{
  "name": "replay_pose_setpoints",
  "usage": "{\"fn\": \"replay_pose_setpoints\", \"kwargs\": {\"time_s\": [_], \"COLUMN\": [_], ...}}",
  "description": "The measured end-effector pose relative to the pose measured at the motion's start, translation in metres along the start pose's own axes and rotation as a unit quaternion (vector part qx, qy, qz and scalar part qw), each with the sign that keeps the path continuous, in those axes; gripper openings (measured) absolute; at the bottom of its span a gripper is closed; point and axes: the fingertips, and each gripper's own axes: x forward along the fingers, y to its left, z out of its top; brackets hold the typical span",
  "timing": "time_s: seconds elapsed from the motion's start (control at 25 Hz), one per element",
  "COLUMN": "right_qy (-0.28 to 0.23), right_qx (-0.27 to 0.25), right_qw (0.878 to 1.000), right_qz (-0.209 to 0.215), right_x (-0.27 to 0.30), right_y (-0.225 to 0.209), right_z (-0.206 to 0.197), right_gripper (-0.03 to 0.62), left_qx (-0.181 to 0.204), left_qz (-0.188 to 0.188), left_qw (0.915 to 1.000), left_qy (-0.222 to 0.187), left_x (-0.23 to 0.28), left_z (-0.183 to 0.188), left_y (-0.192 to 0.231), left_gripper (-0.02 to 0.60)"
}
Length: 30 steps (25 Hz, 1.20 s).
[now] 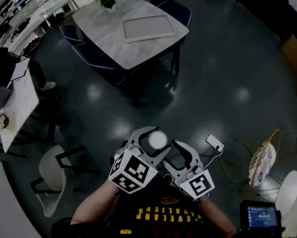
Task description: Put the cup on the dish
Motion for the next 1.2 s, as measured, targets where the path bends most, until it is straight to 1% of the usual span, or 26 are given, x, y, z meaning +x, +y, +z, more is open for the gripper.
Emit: {"fn": "replay_pose_setpoints", "kwargs": {"time_s": [0.16,0.28,0.4,0.64,0.84,0.96,1.12,1.2], "right_qy": [-0.018,-0.017,-0.027,-0.046,-0.041,-0.041,-0.051,-0.064], "right_qx": [-0.012,-0.028,-0.044,-0.087,-0.094,-0.091,-0.086,-0.083], "right_qw": [1.0,0.999,0.999,0.995,0.994,0.995,0.995,0.994], "right_qz": [0.013,0.013,0.004,-0.026,-0.021,-0.021,-0.023,-0.028], "right_x": [0.041,0.072,0.1,0.14,0.163,0.171,0.174,0.174], "right_y": [0.001,0.002,0.001,0.002,0.008,0.007,0.005,0.003], "right_z": [0.013,0.021,0.035,0.058,0.061,0.062,0.065,0.07], "right_gripper": [0.239,0.239,0.239,0.238,0.237,0.236,0.23,0.227], "left_qx": [-0.001,-0.007,-0.017,-0.042,-0.066,-0.078,-0.073,-0.071], "left_qz": [-0.014,-0.024,-0.034,-0.055,-0.073,-0.075,-0.068,-0.065], "left_qw": [0.9999,0.9997,0.9993,0.9973,0.9945,0.9933,0.9942,0.9941], "left_qy": [-0.001,-0.001,-0.005,-0.025,-0.036,-0.039,-0.04,-0.051], "left_x": [-0.006,-0.012,-0.02,-0.033,-0.038,-0.039,-0.039,-0.041], "left_z": [-0.002,-0.004,-0.001,0.0,-0.006,-0.008,-0.006,0.001], "left_y": [0.032,0.056,0.08,0.119,0.137,0.144,0.148,0.149], "left_gripper": [0.262,0.262,0.262,0.262,0.262,0.262,0.262,0.262]}}
